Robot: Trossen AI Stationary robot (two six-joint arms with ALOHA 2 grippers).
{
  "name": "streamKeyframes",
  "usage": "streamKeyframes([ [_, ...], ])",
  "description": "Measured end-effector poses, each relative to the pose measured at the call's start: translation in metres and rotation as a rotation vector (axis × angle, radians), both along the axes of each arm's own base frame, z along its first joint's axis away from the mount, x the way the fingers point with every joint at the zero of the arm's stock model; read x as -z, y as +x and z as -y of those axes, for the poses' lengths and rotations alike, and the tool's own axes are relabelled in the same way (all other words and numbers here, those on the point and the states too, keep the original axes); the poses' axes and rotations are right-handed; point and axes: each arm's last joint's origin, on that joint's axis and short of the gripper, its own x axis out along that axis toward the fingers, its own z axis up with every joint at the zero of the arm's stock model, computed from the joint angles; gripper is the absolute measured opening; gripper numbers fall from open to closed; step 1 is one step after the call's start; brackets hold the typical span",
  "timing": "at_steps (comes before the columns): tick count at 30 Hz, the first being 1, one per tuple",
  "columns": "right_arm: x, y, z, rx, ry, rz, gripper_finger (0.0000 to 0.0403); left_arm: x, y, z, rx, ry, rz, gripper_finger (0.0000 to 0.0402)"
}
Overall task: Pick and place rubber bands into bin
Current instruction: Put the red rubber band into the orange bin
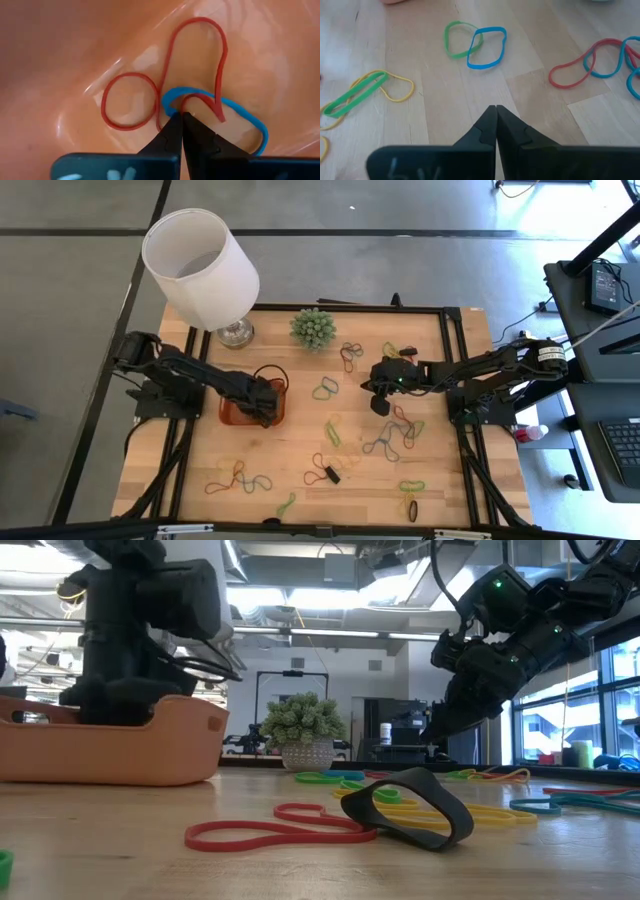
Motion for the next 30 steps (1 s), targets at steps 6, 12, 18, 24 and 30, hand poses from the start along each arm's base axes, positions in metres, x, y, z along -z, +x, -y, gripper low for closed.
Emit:
streamKeyframes([
  [6, 0.0, 0.0, 0.0, 0.0, 0.0, 0.0, 0.0008, -0.003, 0.003, 0.0, -0.095, 0.0, 0.023, 0.0003],
  [12, 0.0, 0.0, 0.0, 0.0, 0.0, -0.001, 0.0008, -0.003, 0.003, 0.0, -0.131, -0.002, 0.029, 0.0012],
  [18, 0.0, 0.0, 0.0, 0.0, 0.0, -0.002, 0.0008, -0.005, 0.003, 0.0, -0.146, -0.012, 0.047, 0.0052],
  [24, 0.0, 0.0, 0.0, 0.0, 0.0, -0.003, 0.0008, -0.022, 0.002, 0.0, -0.111, 0.005, 0.075, 0.0093],
  [30, 0.0, 0.0, 0.0, 0.0, 0.001, -0.003, 0.0008, -0.036, -0.001, 0.0, -0.025, -0.019, 0.12, 0.0106],
])
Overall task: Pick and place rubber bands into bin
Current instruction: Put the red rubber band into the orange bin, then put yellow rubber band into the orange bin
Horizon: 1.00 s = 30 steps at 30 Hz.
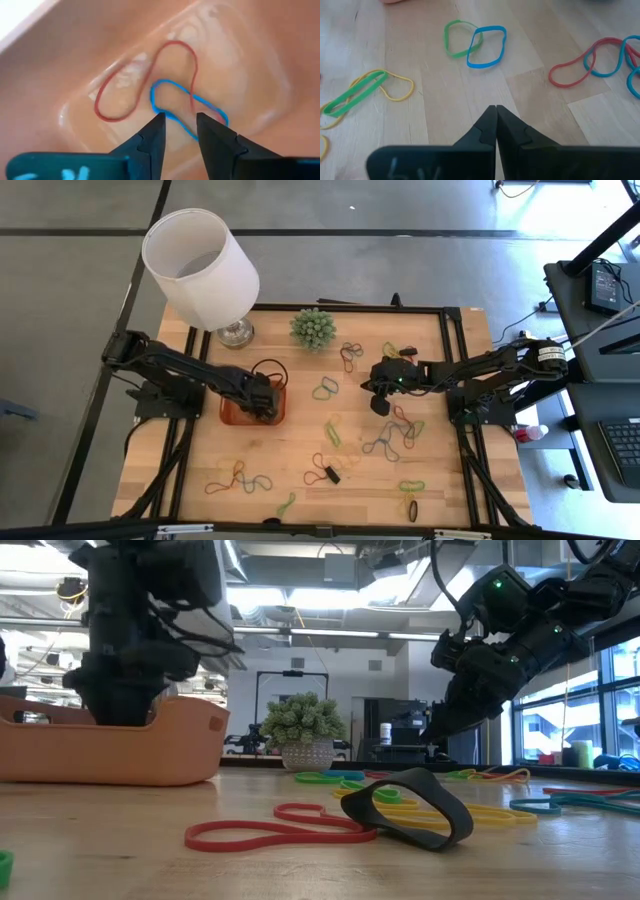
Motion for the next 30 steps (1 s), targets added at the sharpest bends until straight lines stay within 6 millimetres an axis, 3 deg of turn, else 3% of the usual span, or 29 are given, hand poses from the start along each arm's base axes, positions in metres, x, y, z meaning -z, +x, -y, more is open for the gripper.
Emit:
streamKeyframes([
  [13, 0.0, 0.0, 0.0, 0.0, 0.0, 0.0, 0.0008, -0.024, -0.022, -0.003, 0.021, 0.027, 0.002, 0.0082],
  [18, 0.0, 0.0, 0.0, 0.003, 0.003, 0.0, 0.0008, -0.03, -0.025, -0.003, 0.125, 0.111, 0.03, 0.0059],
  [23, -0.001, 0.001, 0.0, 0.001, 0.001, 0.011, 0.0008, -0.035, -0.027, -0.005, 0.286, 0.213, 0.034, 0.0008],
  [30, -0.001, 0.001, 0.0, 0.001, -0.001, 0.016, 0.0008, -0.042, -0.031, -0.007, 0.531, 0.303, 0.025, 0.0003],
])
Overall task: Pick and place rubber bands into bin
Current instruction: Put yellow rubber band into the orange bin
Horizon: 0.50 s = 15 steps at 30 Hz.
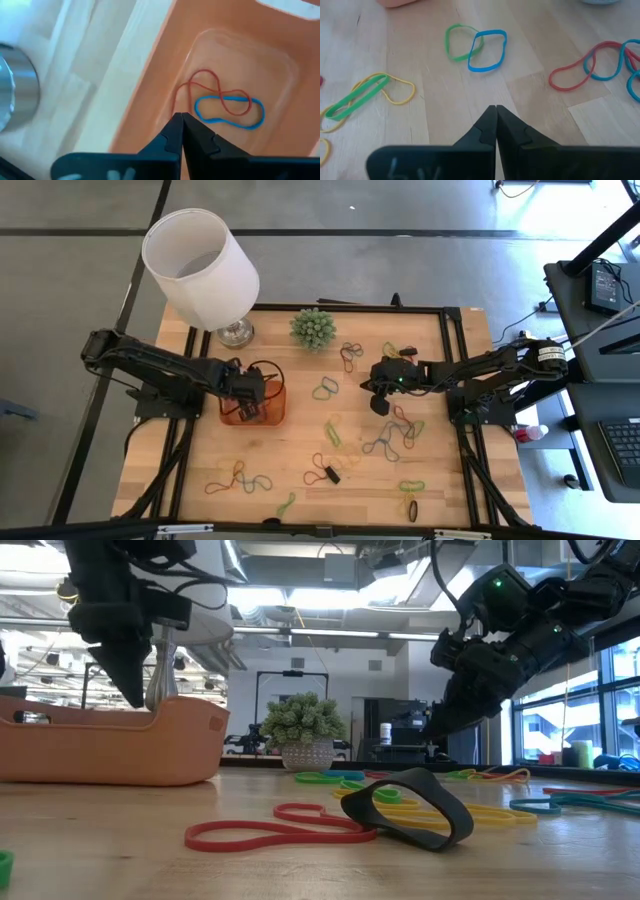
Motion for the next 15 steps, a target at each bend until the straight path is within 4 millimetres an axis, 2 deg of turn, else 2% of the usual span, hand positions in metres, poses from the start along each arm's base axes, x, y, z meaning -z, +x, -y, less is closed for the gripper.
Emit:
streamKeyframes([
  [4, -0.003, 0.002, 0.0, -0.011, -0.019, 0.036, 0.0008, -0.002, -0.001, 0.0, 0.08, 0.028, -0.013, 0.0003],
  [11, -0.018, 0.011, 0.002, -0.101, -0.2, 0.196, 0.0008, -0.002, -0.001, 0.0, 0.13, 0.042, -0.027, 0.0003],
  [15, -0.025, 0.014, 0.005, -0.022, -0.251, 0.252, 0.0008, -0.006, -0.005, -0.001, 0.128, 0.05, -0.007, 0.0003],
])
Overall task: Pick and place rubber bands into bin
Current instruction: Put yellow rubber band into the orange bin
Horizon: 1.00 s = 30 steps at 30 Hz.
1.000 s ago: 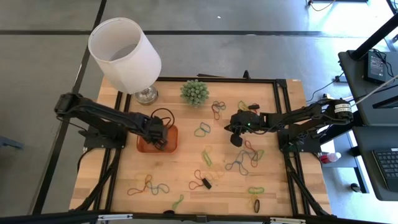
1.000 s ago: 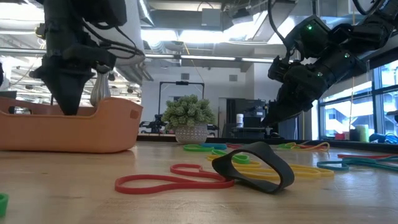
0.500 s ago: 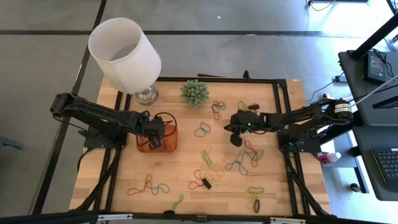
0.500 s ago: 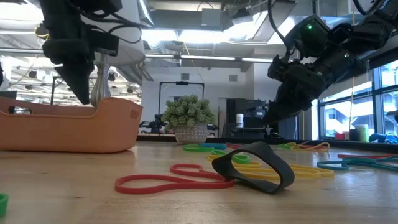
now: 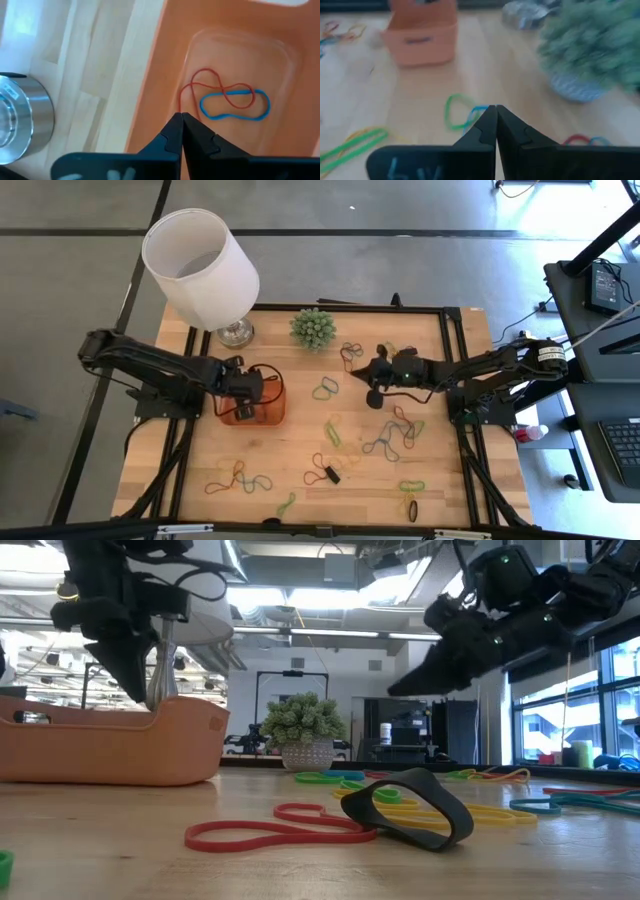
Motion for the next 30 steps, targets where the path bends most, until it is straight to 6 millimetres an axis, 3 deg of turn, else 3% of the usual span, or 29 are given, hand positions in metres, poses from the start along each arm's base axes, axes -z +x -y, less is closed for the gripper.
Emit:
streamKeyframes([
  [5, -0.013, 0.009, 0.005, 0.114, -0.042, 0.0, 0.0008, -0.016, -0.012, -0.003, 0.024, 0.04, 0.075, 0.0003],
  [9, -0.025, 0.018, 0.007, 0.166, -0.018, -0.095, 0.0008, -0.028, -0.025, -0.003, 0.045, 0.094, 0.176, 0.0003],
  [17, -0.042, 0.002, 0.04, 0.612, 0.199, -0.459, 0.0014, -0.014, -0.047, -0.004, 0.082, 0.087, 0.336, 0.0003],
  [22, -0.037, -0.023, 0.06, 0.823, 0.34, -0.601, 0.0041, -0.011, -0.05, -0.006, 0.077, 0.114, 0.408, 0.0003],
  [30, -0.006, -0.052, 0.069, 0.9, 0.527, -0.724, 0.0109, -0.013, -0.051, -0.006, 0.071, 0.125, 0.421, 0.0003],
])
